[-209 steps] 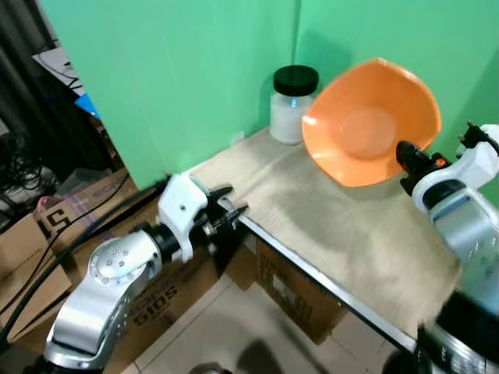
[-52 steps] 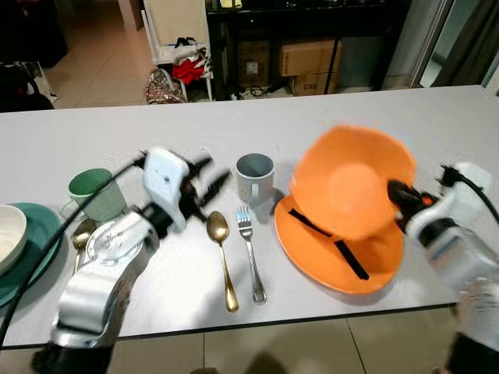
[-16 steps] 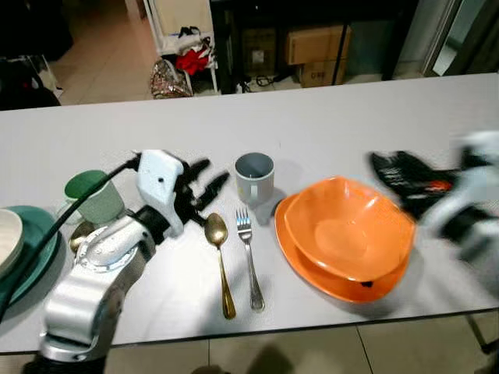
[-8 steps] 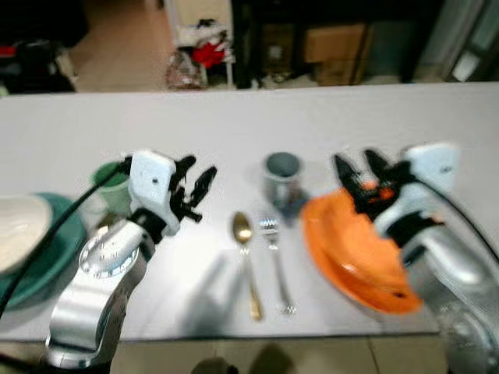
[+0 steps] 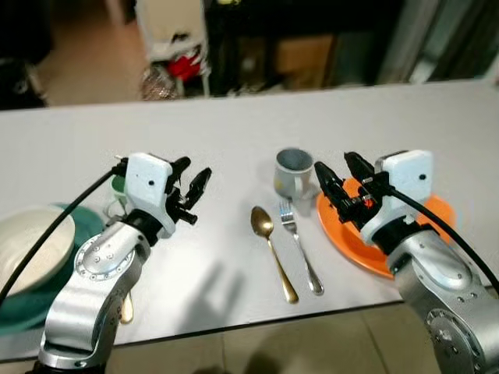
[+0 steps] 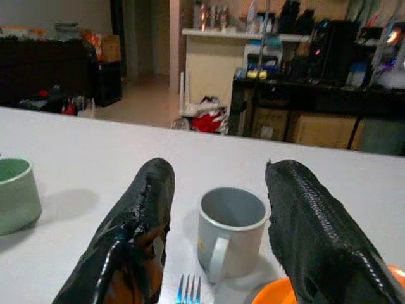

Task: Setting the table

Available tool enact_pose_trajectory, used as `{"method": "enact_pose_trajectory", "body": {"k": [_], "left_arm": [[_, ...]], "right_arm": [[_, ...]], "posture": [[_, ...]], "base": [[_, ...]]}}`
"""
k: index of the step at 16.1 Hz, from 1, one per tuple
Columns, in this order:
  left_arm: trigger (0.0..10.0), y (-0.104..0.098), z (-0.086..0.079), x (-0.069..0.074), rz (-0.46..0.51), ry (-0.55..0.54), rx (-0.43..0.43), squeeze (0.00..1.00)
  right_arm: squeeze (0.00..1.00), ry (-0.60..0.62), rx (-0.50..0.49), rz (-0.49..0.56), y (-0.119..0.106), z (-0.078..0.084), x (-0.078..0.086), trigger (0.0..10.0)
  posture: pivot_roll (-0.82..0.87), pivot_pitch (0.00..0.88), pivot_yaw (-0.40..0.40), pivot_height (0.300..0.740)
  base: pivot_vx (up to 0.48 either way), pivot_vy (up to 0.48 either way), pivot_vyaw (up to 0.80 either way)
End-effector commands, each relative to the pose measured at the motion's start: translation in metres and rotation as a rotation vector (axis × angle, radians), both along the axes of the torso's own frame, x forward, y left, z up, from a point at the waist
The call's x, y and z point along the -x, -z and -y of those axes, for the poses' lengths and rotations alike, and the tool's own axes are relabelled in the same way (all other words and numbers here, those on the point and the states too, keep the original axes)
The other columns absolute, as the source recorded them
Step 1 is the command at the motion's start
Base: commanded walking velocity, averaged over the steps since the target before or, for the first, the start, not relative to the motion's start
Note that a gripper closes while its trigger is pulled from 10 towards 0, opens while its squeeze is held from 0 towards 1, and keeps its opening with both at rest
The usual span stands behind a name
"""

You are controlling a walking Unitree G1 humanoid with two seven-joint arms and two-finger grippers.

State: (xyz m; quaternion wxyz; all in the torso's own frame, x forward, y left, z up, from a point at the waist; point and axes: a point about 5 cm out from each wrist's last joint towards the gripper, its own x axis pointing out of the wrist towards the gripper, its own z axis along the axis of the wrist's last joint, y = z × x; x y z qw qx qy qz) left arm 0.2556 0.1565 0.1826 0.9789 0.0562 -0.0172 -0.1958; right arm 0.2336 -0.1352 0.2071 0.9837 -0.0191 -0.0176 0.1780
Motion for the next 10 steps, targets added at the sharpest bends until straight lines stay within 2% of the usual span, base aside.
{"method": "enact_pose_trajectory", "body": {"k": [1, 2, 3, 5, 7, 10], "left_arm": [[10.0, -0.004, 0.004, 0.0, 0.027, 0.019, -0.024, 0.0], [10.0, -0.005, 0.004, 0.0, 0.036, 0.022, -0.038, 0.0], [10.0, -0.004, 0.006, 0.0, 0.04, 0.026, -0.062, 0.0], [10.0, -0.004, 0.009, -0.003, 0.035, 0.018, -0.043, 0.0], [10.0, -0.005, 0.01, -0.006, 0.025, 0.001, -0.001, 0.0], [10.0, 0.003, 0.012, -0.004, -0.024, 0.035, -0.059, 0.0]], "right_arm": [[0.0, 0.007, 0.003, -0.013, 0.003, 0.004, -0.002, 10.0], [0.0, 0.007, 0.002, -0.013, 0.003, 0.004, -0.002, 10.0], [0.0, 0.005, -0.001, -0.013, 0.004, 0.004, -0.002, 10.0], [0.0, 0.003, -0.003, -0.021, 0.005, 0.004, -0.004, 10.0], [0.0, -0.02, 0.015, -0.051, 0.007, 0.005, -0.007, 10.0], [0.0, -0.041, 0.045, -0.112, 0.016, 0.006, -0.006, 10.0]], "posture": [[0.07, 0.0, 0.058, 0.74], [0.07, 0.0, 0.058, 0.74], [0.07, 0.0, 0.058, 0.74], [0.07, 0.0, 0.052, 0.74], [0.06, 0.0, 0.061, 0.74], [0.06, 0.0, 0.079, 0.74]], "base": [[0.0, 0.0, -0.8], [0.0, 0.0, -0.8], [0.0, -0.48, -0.8], [0.0, -0.48, -0.66], [0.0, 0.0, 0.0], [0.0, 0.0, 0.0]]}}
